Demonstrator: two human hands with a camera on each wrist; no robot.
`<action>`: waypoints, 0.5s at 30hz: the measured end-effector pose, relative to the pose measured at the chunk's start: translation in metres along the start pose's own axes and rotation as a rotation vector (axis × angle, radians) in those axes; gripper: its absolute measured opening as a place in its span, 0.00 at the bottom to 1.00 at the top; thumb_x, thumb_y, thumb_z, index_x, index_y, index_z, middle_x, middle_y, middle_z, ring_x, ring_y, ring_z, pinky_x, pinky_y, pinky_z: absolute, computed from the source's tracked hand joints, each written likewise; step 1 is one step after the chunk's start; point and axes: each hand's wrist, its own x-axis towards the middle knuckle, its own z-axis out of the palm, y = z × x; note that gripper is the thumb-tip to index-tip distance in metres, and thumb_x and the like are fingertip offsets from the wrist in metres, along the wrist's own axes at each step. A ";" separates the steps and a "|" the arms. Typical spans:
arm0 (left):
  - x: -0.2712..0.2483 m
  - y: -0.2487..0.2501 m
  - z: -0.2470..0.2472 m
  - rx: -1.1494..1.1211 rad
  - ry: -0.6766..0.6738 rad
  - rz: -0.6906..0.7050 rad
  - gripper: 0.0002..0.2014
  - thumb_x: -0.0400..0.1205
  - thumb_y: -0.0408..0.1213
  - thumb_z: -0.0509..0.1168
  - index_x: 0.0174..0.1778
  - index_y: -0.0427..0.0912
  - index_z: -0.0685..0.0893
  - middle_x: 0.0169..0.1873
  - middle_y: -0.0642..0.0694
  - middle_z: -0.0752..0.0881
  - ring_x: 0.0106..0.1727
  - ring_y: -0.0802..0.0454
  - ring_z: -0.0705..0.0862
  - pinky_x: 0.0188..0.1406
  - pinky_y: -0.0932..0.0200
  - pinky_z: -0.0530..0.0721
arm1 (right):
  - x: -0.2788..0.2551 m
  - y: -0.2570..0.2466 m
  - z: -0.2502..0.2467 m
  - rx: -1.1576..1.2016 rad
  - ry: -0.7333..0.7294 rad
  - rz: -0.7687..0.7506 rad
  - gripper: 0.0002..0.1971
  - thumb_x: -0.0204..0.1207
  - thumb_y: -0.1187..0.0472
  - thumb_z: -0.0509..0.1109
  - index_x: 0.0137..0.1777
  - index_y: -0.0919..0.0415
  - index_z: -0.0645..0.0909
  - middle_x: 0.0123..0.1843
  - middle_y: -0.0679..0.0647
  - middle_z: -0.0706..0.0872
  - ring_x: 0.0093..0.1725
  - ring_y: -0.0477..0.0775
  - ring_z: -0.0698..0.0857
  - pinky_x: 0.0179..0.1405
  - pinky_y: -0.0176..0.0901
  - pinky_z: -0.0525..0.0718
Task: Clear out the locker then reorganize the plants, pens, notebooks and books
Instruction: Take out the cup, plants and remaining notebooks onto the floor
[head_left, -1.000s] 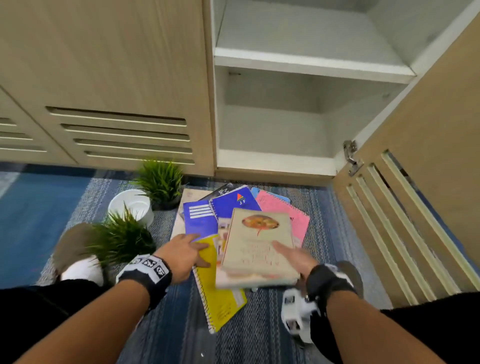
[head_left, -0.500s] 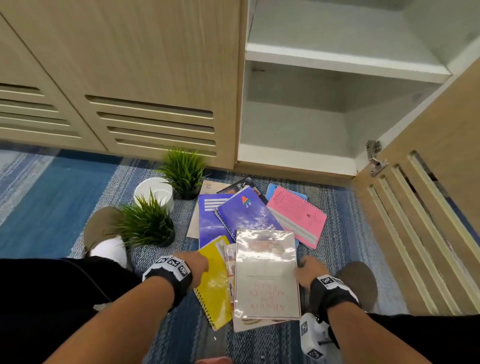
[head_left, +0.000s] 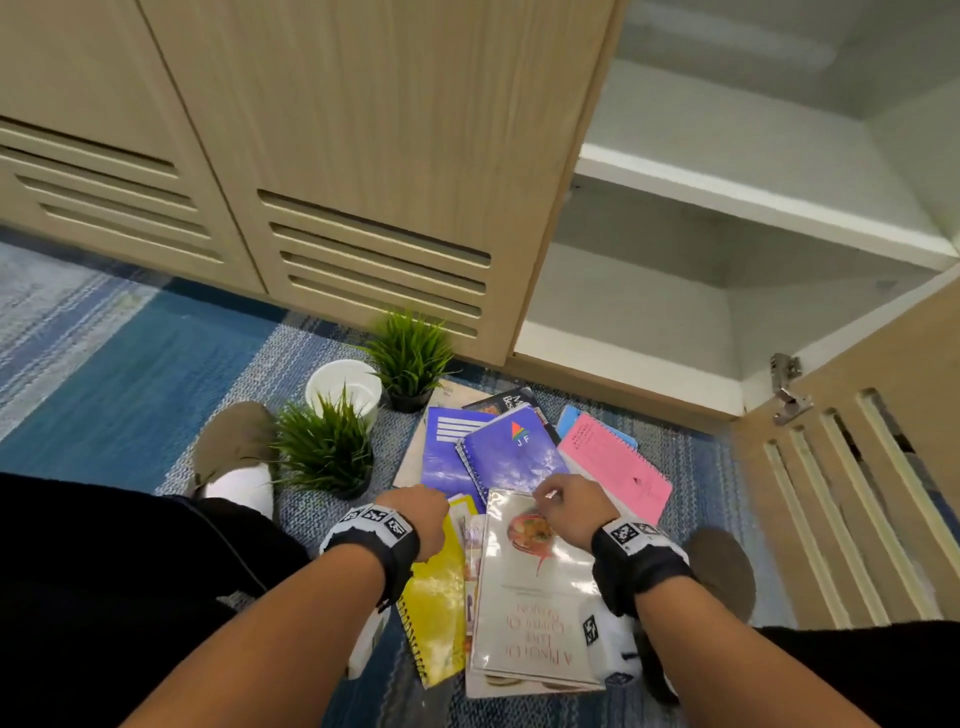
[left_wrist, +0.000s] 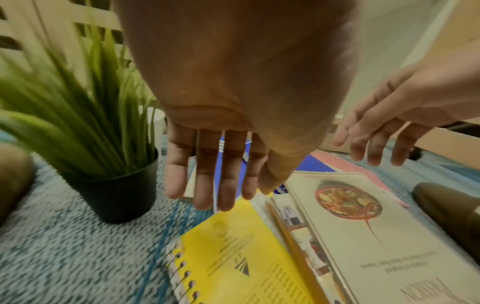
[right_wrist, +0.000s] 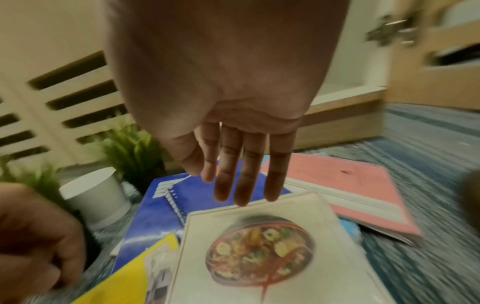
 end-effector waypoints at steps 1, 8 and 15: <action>0.000 -0.006 0.002 -0.022 0.013 -0.063 0.15 0.81 0.38 0.60 0.62 0.44 0.83 0.63 0.41 0.85 0.62 0.39 0.85 0.57 0.48 0.85 | 0.007 -0.008 0.002 -0.041 -0.016 -0.034 0.07 0.79 0.56 0.64 0.47 0.48 0.85 0.53 0.53 0.89 0.52 0.56 0.86 0.49 0.42 0.81; -0.006 -0.048 0.010 -0.067 0.284 -0.436 0.24 0.78 0.52 0.65 0.68 0.47 0.77 0.66 0.43 0.70 0.67 0.40 0.71 0.53 0.45 0.81 | 0.063 -0.089 0.022 -0.312 -0.014 -0.330 0.15 0.82 0.57 0.61 0.65 0.53 0.81 0.69 0.57 0.77 0.68 0.63 0.77 0.63 0.57 0.81; 0.006 -0.065 0.015 -0.249 0.243 -0.371 0.26 0.81 0.47 0.64 0.74 0.48 0.67 0.69 0.43 0.67 0.70 0.36 0.69 0.57 0.40 0.83 | 0.111 -0.157 0.047 -0.429 0.007 -0.473 0.26 0.76 0.57 0.65 0.75 0.44 0.72 0.84 0.54 0.54 0.80 0.66 0.60 0.68 0.62 0.79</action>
